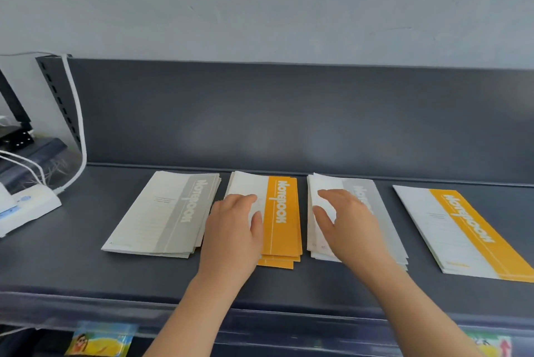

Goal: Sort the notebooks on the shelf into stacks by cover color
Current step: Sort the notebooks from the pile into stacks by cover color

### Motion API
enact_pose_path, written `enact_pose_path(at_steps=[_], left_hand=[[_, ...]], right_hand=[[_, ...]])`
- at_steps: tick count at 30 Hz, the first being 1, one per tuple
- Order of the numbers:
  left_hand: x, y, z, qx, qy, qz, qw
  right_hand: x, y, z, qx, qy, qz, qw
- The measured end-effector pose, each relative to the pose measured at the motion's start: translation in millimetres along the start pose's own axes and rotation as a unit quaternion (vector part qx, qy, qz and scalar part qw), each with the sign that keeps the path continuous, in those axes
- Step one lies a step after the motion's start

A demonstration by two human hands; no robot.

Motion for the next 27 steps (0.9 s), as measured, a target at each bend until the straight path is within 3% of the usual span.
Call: enact_pose_path(at_steps=[13,27], left_hand=[[135.9,28.5,46.5,-0.052,0.103,0.172,0.978],[357.3,91.0,142.3,-0.087,0.162,0.227,0.956]], right_hand=[[101.4,73.0,-96.1,0.105,0.059,0.083,0.989],[288.7,161.6,-257.3,0.151,0.101,0.177,0.968]])
Point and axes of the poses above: each hand's wrist, its own y-axis away from the middle knuckle, its own z-axis out of the palm, x = y × z, the point moved 2 cm from there along -y, towards the middle knuckle, and after that the axes turned 2 degrees about -y, right-handed, at the moved point
